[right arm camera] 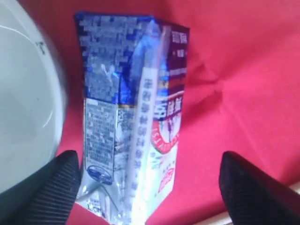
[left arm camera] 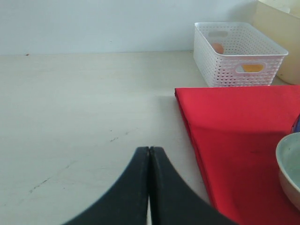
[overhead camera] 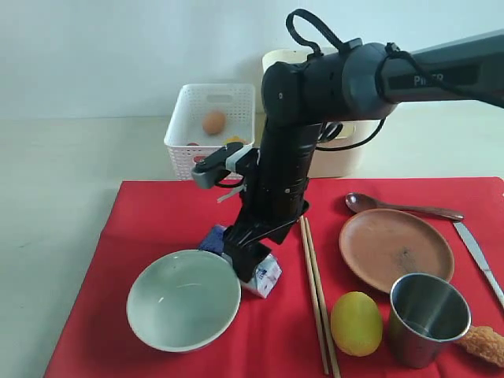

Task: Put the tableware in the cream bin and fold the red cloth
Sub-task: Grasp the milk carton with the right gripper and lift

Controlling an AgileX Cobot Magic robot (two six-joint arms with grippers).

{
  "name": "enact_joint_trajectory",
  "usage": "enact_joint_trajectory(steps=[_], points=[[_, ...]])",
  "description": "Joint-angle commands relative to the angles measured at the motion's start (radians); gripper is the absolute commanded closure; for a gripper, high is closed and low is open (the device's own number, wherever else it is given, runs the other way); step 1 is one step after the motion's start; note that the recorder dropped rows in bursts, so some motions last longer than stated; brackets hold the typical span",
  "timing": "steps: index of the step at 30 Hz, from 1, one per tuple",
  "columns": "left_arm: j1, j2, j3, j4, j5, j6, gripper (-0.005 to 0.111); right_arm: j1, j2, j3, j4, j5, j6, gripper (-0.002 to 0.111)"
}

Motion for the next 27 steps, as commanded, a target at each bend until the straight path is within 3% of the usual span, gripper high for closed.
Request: enact_joint_trajectory(steps=[1,12,16,21,27], points=[[0.004,-0.004,0.003,-0.006,-0.006,-0.005,0.107,0.001,0.019,0.005,-0.046,0.004,-0.003,0.032],[0.004,-0.004,0.003,-0.006,-0.006,-0.005,0.107,0.001,0.055,0.005,-0.014,0.008,0.05,0.042],[0.004,-0.004,0.003,-0.006,-0.006,-0.005,0.107,0.001,0.061,0.005,-0.016,0.006,0.091,0.063],[0.004,-0.004,0.003,-0.006,-0.006,-0.005,0.107,0.001,0.052,0.005,-0.037,0.0,0.123,0.109],[0.004,-0.004,0.003,-0.006,-0.006,-0.005,0.107,0.001,-0.019,0.005,-0.053,-0.021,0.148,0.108]])
